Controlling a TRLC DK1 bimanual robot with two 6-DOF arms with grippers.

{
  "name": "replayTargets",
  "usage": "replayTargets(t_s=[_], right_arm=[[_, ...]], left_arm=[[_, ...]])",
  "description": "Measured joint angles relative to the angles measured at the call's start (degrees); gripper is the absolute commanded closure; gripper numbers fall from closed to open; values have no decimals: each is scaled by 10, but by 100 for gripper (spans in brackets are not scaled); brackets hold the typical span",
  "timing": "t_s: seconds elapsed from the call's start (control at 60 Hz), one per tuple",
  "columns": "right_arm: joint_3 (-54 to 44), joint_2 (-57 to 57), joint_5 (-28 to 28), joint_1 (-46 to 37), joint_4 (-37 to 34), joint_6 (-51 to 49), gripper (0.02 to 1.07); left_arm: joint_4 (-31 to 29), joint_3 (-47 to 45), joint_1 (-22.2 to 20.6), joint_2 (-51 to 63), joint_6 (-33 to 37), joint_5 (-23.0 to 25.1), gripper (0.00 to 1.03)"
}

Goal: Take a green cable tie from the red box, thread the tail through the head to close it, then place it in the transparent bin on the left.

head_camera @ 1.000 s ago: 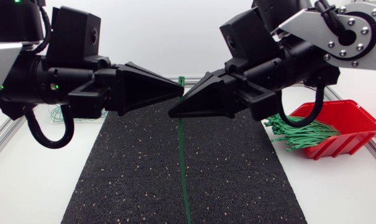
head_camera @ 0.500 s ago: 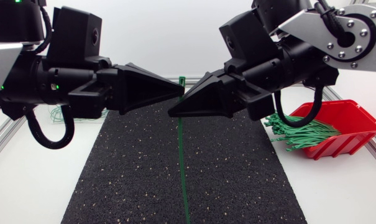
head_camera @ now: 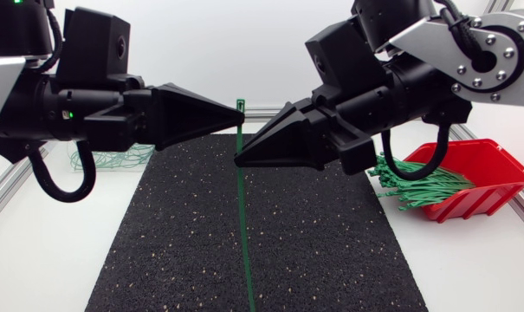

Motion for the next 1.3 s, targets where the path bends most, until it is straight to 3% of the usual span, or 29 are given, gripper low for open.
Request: replayTargets(t_s=[0.183,0.367,0.417,0.6,0.65,0.717,0.767,0.867,0.917,1.3], right_arm=[[-15,-9,33,-12,0,2,50],[-26,-18,80,-31,-12,2,47],[-26,-17,92,-34,-22,1,38],[-26,-4,111,-31,-129,-33,35],[-26,3,114,-23,-154,-40,27],[-26,12,123,-6,-170,-44,25],[-28,13,161,12,-168,-46,14],[-46,13,250,50,-146,-55,13],[-61,12,280,59,-117,-60,7],[-100,-19,386,27,-21,-196,6]], left_arm=[[-4,0,38,0,-11,39,99],[-13,0,74,0,-15,61,99],[-14,0,80,0,-15,64,99],[-22,0,100,-1,-15,78,99],[-25,0,105,-2,-15,82,99],[-28,0,109,-6,-15,83,99],[-28,0,110,-10,-15,84,99],[-28,0,113,-17,-15,85,99],[-31,0,117,-19,-15,85,99],[-61,1,150,-17,-40,108,99]])
